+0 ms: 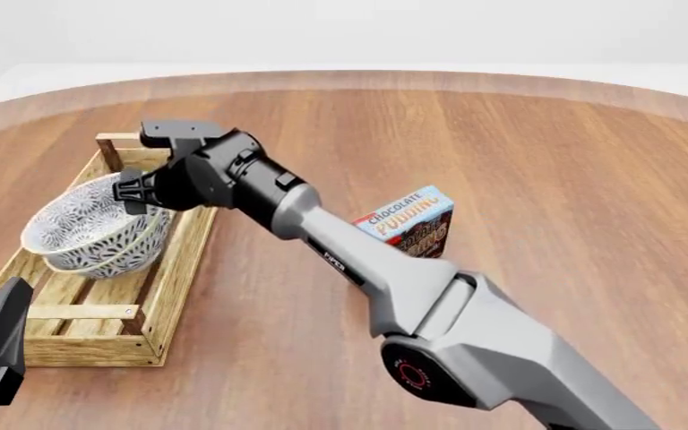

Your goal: Stack the left bowl on the right bowl and place them in the tray.

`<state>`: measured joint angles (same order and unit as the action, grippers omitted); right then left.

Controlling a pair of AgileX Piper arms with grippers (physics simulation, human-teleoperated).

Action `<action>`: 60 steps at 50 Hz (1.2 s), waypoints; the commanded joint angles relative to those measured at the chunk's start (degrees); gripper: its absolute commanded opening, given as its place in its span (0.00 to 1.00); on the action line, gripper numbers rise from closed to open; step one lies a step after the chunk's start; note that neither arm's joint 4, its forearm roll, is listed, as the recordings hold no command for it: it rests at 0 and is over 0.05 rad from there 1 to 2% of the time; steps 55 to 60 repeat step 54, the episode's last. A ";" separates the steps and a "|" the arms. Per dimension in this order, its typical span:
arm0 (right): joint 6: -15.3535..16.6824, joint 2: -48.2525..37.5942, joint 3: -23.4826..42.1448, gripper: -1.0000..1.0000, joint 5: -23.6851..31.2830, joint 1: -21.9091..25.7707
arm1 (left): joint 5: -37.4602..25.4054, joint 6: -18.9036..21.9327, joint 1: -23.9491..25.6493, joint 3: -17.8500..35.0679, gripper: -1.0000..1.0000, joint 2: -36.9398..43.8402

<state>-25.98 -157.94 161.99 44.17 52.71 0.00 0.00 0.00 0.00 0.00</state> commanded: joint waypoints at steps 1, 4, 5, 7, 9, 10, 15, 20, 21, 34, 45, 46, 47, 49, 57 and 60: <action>0.46 0.50 0.19 1.00 -0.13 -0.36 | 0.00 0.00 0.00 0.00 1.00 0.00; 0.62 1.01 0.19 1.00 -0.30 -0.70 | 0.00 0.00 0.00 0.00 1.00 0.00; 1.10 1.12 0.19 1.00 -0.19 -0.79 | 0.00 0.00 0.00 0.00 1.00 0.00; 1.02 1.54 0.20 1.00 -0.27 -0.83 | 0.00 0.00 0.00 0.00 1.00 0.00; 1.22 1.98 0.20 1.00 -0.23 -0.98 | 0.00 0.00 0.00 0.00 1.00 0.00; 1.28 2.19 0.19 1.00 -0.17 -1.00 | 0.00 0.00 0.00 0.00 1.00 0.00; 2.12 4.42 0.20 1.00 0.58 -1.50 | 0.00 0.00 0.00 0.00 1.00 0.00; 2.44 6.88 0.19 1.00 1.33 -1.34 | 0.00 0.00 0.00 0.00 1.00 0.00; 2.52 7.86 0.20 1.00 1.55 -1.15 | 0.00 0.00 0.00 0.00 1.00 0.00; 2.48 38.71 -46.68 1.00 -22.02 0.11 | 0.00 0.00 0.00 0.00 1.00 0.00; 4.38 64.47 -81.97 1.00 -38.38 1.04 | 0.00 0.00 0.00 0.00 1.00 0.00; 4.86 65.85 -83.87 1.00 -39.31 0.91 | 0.00 0.00 0.00 0.00 1.00 0.00; 4.65 67.19 -86.03 1.00 -40.08 1.27 | 0.00 0.00 0.00 0.00 1.00 0.00; 5.37 70.61 -90.48 1.00 -42.72 0.74 | 0.00 0.00 0.00 0.00 1.00 0.00; 5.67 75.82 -98.26 1.00 -45.40 -0.43 | 0.00 0.00 0.00 0.00 1.00 0.00; 5.67 75.82 -98.26 1.00 -45.40 -0.43 | 0.00 0.00 0.00 0.00 1.00 0.00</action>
